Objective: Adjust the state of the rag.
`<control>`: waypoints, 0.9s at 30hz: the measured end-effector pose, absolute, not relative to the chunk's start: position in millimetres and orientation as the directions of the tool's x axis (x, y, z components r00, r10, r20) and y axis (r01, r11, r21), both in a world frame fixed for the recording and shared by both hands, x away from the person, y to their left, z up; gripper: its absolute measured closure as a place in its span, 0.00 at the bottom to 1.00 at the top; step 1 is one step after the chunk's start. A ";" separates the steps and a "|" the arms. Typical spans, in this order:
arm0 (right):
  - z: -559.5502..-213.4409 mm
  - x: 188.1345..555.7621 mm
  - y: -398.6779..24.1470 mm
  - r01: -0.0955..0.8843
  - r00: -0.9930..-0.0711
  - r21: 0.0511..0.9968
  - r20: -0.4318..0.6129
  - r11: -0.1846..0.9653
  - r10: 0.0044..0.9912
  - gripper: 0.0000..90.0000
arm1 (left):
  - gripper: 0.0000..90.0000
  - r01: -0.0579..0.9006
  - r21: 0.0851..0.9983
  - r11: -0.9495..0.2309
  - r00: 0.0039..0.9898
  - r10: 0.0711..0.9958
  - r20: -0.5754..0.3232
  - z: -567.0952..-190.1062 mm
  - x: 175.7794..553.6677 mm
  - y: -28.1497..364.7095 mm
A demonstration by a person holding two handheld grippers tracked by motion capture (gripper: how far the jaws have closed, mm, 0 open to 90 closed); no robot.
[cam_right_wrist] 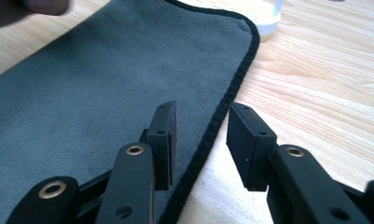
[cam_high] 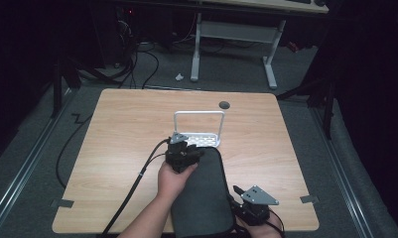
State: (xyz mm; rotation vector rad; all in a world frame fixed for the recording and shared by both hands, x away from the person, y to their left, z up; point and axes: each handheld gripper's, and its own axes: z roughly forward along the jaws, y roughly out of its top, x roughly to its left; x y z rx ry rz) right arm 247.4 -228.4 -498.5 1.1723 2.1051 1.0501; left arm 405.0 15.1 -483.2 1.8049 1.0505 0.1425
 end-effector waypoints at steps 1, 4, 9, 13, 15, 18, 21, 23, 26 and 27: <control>-499.3 248.1 -228.6 0.472 -0.500 0.817 -0.061 0.331 0.864 0.71 | 0.61 0.586 0.800 -0.127 0.619 0.707 -0.342 -484.4 401.2 18.8; -502.8 250.0 -226.7 0.474 -0.510 0.808 -0.071 0.350 0.857 0.73 | 0.62 0.589 0.794 -0.151 0.625 0.707 -0.329 -490.9 389.1 31.8; -508.3 253.2 -222.5 0.486 -0.522 0.793 -0.075 0.368 0.850 0.76 | 0.67 0.592 0.791 -0.156 0.619 0.716 -0.322 -500.9 367.0 55.5; -509.9 253.4 -219.5 0.484 -0.532 0.787 -0.082 0.382 0.843 0.78 | 0.74 0.595 0.785 -0.174 0.618 0.723 -0.308 -507.7 346.0 70.4; -510.8 253.5 -218.5 0.487 -0.532 0.785 -0.081 0.383 0.843 0.79 | 0.80 0.594 0.779 -0.199 0.618 0.733 -0.284 -511.7 334.2 74.8; -512.1 254.9 -218.3 0.492 -0.532 0.783 -0.075 0.380 0.843 0.80 | 0.86 0.602 0.771 -0.207 0.611 0.741 -0.278 -517.4 319.9 78.1; -513.2 255.9 -218.1 0.497 -0.532 0.779 -0.074 0.382 0.844 0.81 | 0.89 0.604 0.763 -0.228 0.613 0.745 -0.263 -522.4 312.2 76.6; -513.6 256.1 -217.8 0.496 -0.534 0.780 -0.074 0.382 0.842 0.83 | 0.92 0.600 0.753 -0.268 0.624 0.747 -0.231 -525.8 309.2 72.9; -514.1 256.2 -218.0 0.495 -0.535 0.778 -0.077 0.386 0.841 0.87 | 0.94 0.589 0.745 -0.312 0.631 0.753 -0.184 -530.2 307.2 69.2; -513.9 256.5 -218.1 0.495 -0.534 0.779 -0.076 0.385 0.842 0.89 | 0.95 0.588 0.744 -0.317 0.632 0.754 -0.179 -530.1 307.7 69.5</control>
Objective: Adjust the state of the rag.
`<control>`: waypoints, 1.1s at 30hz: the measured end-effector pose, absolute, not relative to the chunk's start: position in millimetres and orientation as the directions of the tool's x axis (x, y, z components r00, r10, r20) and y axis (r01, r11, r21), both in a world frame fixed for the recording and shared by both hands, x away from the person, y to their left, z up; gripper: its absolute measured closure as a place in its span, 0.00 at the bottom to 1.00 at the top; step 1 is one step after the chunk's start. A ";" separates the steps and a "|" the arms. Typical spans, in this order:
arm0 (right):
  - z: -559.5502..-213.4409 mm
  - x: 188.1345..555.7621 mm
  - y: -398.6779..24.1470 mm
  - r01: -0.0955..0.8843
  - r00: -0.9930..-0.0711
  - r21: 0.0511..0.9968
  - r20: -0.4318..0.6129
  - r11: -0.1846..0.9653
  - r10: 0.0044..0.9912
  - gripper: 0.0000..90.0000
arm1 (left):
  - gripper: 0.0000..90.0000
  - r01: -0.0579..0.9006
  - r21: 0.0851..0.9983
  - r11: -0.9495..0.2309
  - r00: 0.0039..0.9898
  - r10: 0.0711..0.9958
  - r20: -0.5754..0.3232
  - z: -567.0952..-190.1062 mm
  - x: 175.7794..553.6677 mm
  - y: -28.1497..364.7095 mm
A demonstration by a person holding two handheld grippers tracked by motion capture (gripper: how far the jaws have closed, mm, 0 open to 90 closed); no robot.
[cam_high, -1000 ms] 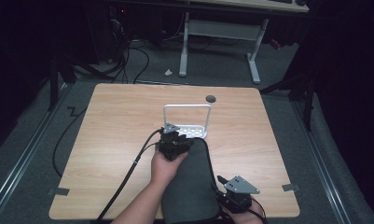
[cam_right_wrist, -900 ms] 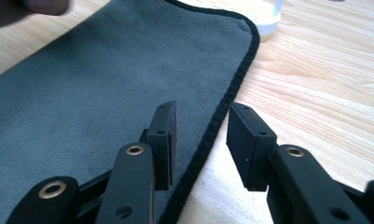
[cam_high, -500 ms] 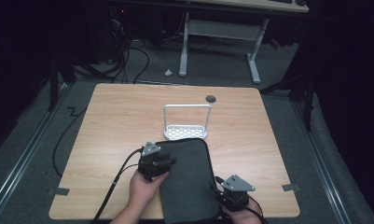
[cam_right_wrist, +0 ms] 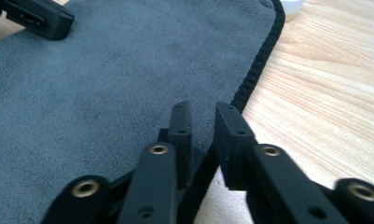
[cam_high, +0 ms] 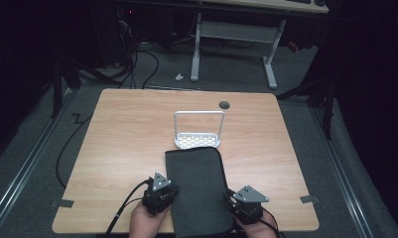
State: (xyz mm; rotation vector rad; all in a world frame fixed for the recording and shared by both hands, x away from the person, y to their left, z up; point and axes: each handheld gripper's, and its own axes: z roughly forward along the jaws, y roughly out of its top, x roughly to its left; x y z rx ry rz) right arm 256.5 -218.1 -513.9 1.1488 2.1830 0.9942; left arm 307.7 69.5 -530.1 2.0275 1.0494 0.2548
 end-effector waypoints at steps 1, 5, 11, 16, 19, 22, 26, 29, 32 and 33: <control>-513.7 257.4 -217.9 0.494 -0.533 0.780 -0.077 0.384 0.843 0.90 | 0.95 0.586 0.743 -0.323 0.637 0.751 -0.176 -530.0 308.6 70.0; -512.2 270.0 -214.3 0.505 -0.530 0.771 -0.078 0.388 0.844 0.92 | 0.95 0.587 0.743 -0.321 0.638 0.748 -0.181 -530.6 315.6 76.2; -510.4 311.7 -196.1 0.528 -0.520 0.763 -0.056 0.373 0.852 0.94 | 0.93 0.605 0.738 -0.298 0.602 0.778 -0.179 -529.5 334.8 91.9; -515.7 341.9 -178.1 0.557 -0.507 0.741 -0.055 0.376 0.860 0.95 | 0.79 0.599 0.735 -0.317 0.617 0.768 -0.172 -527.2 344.4 92.8; -523.8 347.7 -174.0 0.582 -0.509 0.710 -0.063 0.397 0.859 0.96 | 0.84 0.597 0.730 -0.334 0.631 0.757 -0.169 -527.5 342.9 91.2; -523.3 341.9 -174.8 0.579 -0.516 0.704 -0.074 0.411 0.853 0.96 | 0.85 0.582 0.730 -0.358 0.658 0.735 -0.165 -527.7 332.5 89.9; -523.8 325.9 -183.3 0.566 -0.538 0.709 -0.070 0.421 0.840 0.95 | 0.85 0.573 0.729 -0.374 0.695 0.693 -0.191 -528.1 312.4 88.9; -524.0 309.8 -192.4 0.563 -0.551 0.714 -0.052 0.417 0.833 0.95 | 0.85 0.570 0.730 -0.378 0.716 0.664 -0.215 -528.7 297.6 88.7; -522.6 294.1 -199.8 0.557 -0.568 0.709 -0.055 0.433 0.821 0.93 | 0.85 0.559 0.733 -0.388 0.733 0.645 -0.218 -529.4 286.8 87.7; -522.8 290.5 -201.5 0.556 -0.571 0.710 -0.052 0.432 0.819 0.93 | 0.85 0.556 0.735 -0.389 0.736 0.641 -0.218 -529.7 284.6 87.4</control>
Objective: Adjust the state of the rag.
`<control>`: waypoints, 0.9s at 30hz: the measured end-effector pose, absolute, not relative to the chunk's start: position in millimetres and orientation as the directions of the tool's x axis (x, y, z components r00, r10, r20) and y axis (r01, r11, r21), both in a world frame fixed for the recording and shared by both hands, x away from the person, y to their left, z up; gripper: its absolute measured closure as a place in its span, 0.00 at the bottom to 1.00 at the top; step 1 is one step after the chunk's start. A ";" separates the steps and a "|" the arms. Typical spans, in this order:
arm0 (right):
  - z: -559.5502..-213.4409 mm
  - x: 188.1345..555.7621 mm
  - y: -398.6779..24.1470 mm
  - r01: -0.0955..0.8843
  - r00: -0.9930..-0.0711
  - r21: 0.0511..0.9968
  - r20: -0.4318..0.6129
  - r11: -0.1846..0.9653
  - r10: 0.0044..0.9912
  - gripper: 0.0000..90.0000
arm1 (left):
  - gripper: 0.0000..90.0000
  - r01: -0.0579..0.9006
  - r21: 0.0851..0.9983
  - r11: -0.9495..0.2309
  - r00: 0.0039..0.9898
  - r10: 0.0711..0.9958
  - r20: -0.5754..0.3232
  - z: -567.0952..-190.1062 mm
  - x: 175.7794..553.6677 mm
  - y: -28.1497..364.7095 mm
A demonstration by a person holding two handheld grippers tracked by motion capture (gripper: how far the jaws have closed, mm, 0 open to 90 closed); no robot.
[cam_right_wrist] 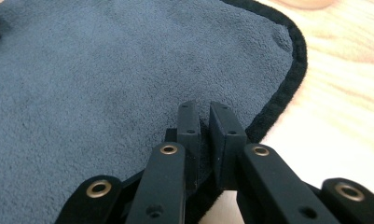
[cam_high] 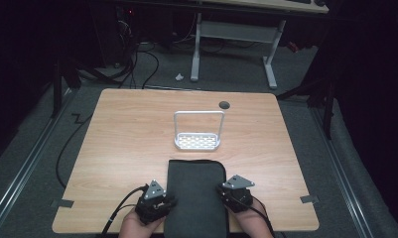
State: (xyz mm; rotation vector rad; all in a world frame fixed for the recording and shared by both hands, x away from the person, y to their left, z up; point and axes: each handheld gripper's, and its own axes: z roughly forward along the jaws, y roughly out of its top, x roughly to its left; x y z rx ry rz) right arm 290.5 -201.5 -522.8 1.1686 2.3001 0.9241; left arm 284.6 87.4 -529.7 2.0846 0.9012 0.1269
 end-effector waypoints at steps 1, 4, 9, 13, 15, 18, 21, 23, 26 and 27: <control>-523.4 288.1 -202.8 0.553 -0.570 0.714 -0.052 0.430 0.820 0.93 | 0.85 0.551 0.740 -0.386 0.737 0.641 -0.214 -530.3 283.2 87.0; -525.8 286.4 -204.1 0.547 -0.566 0.727 -0.045 0.415 0.823 0.93 | 0.84 0.561 0.736 -0.380 0.734 0.639 -0.229 -530.1 284.7 87.7; -527.2 286.2 -203.0 0.533 -0.569 0.735 -0.055 0.419 0.820 0.92 | 0.79 0.559 0.747 -0.360 0.731 0.640 -0.239 -524.5 293.1 90.6; -527.8 286.0 -203.2 0.527 -0.572 0.738 -0.058 0.421 0.818 0.92 | 0.65 0.544 0.783 -0.301 0.685 0.698 -0.208 -516.6 315.3 94.7; -527.7 285.9 -202.9 0.525 -0.573 0.737 -0.064 0.426 0.817 0.92 | 0.60 0.562 0.780 -0.276 0.647 0.734 -0.206 -516.1 332.0 95.1; -528.0 285.5 -202.7 0.523 -0.571 0.738 -0.067 0.426 0.818 0.91 | 0.53 0.598 0.771 -0.218 0.592 0.769 -0.241 -517.4 356.0 96.0; -528.3 285.0 -202.3 0.518 -0.573 0.740 -0.072 0.429 0.816 0.91 | 0.47 0.621 0.758 -0.201 0.558 0.792 -0.247 -519.1 372.5 90.5; -528.1 285.2 -202.6 0.519 -0.575 0.739 -0.071 0.430 0.815 0.91 | 0.45 0.636 0.742 -0.210 0.543 0.806 -0.237 -521.2 379.6 84.7; -528.2 285.4 -203.0 0.518 -0.576 0.739 -0.070 0.430 0.814 0.91 | 0.45 0.664 0.710 -0.235 0.526 0.821 -0.221 -526.5 386.9 75.4; -528.2 285.4 -203.0 0.519 -0.576 0.739 -0.070 0.430 0.815 0.91 | 0.46 0.662 0.711 -0.237 0.530 0.818 -0.222 -527.3 387.4 73.0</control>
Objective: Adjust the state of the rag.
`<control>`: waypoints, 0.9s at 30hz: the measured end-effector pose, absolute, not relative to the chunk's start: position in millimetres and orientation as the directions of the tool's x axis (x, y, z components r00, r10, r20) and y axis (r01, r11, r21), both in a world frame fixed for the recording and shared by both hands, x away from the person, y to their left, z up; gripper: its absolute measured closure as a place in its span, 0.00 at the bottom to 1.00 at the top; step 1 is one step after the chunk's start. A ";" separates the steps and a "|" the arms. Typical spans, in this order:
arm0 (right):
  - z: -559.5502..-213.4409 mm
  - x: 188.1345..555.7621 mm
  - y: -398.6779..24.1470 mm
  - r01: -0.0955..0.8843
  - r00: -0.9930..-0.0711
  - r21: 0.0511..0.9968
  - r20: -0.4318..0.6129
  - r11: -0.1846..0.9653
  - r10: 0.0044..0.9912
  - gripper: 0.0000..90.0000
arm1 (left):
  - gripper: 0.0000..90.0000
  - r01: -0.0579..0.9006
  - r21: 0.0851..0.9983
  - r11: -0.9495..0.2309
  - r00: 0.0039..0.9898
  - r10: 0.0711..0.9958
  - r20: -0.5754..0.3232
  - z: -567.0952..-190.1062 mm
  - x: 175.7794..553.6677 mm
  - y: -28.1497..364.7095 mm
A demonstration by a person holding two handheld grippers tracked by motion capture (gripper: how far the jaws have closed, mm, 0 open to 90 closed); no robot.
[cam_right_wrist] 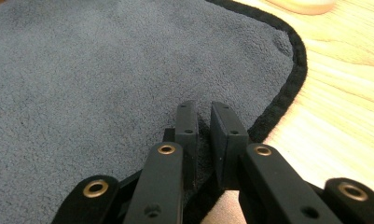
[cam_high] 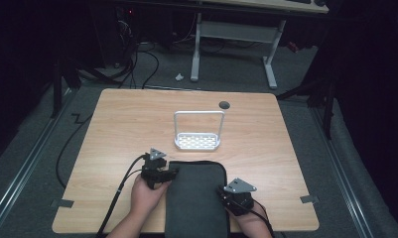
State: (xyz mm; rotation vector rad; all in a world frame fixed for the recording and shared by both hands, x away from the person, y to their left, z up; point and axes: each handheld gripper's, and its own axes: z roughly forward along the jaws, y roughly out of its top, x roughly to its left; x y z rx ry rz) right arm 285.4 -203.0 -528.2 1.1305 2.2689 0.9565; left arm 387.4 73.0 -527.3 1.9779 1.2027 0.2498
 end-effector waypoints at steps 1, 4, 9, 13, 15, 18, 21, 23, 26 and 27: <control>-528.2 285.5 -203.0 0.518 -0.577 0.739 -0.070 0.431 0.814 0.91 | 0.48 0.662 0.710 -0.240 0.526 0.823 -0.212 -526.8 387.6 69.9; -528.3 285.2 -203.0 0.517 -0.578 0.739 -0.071 0.432 0.813 0.91 | 0.64 0.661 0.706 -0.256 0.523 0.832 -0.188 -525.5 386.5 65.9; -528.5 284.9 -203.0 0.513 -0.579 0.741 -0.074 0.433 0.812 0.91 | 0.87 0.638 0.731 -0.242 0.538 0.819 -0.198 -529.9 384.7 72.4; -527.7 285.8 -204.2 0.525 -0.578 0.746 -0.041 0.410 0.815 0.84 | 0.91 0.658 0.735 -0.165 0.527 0.798 -0.292 -536.0 386.7 80.9; -524.1 285.9 -203.5 0.520 -0.565 0.756 -0.043 0.397 0.824 0.80 | 0.91 0.669 0.728 -0.153 0.524 0.792 -0.315 -536.5 387.7 83.0; -516.7 295.9 -202.0 0.527 -0.520 0.771 -0.039 0.357 0.853 0.75 | 0.90 0.662 0.734 -0.153 0.525 0.794 -0.307 -536.7 386.0 82.4; -513.2 315.8 -200.1 0.546 -0.482 0.763 -0.050 0.345 0.875 0.70 | 0.89 0.664 0.732 -0.151 0.524 0.792 -0.313 -537.0 386.3 83.3; -514.2 330.2 -198.5 0.558 -0.475 0.762 -0.032 0.329 0.879 0.68 | 0.88 0.670 0.729 -0.143 0.521 0.789 -0.325 -537.3 386.8 84.7; -519.4 345.0 -193.4 0.580 -0.458 0.742 -0.044 0.336 0.888 0.65 | 0.88 0.674 0.726 -0.137 0.519 0.786 -0.335 -537.7 387.4 85.6; -520.9 348.1 -192.1 0.584 -0.457 0.737 -0.048 0.340 0.888 0.64 | 0.88 0.674 0.726 -0.137 0.520 0.786 -0.334 -537.7 387.5 85.6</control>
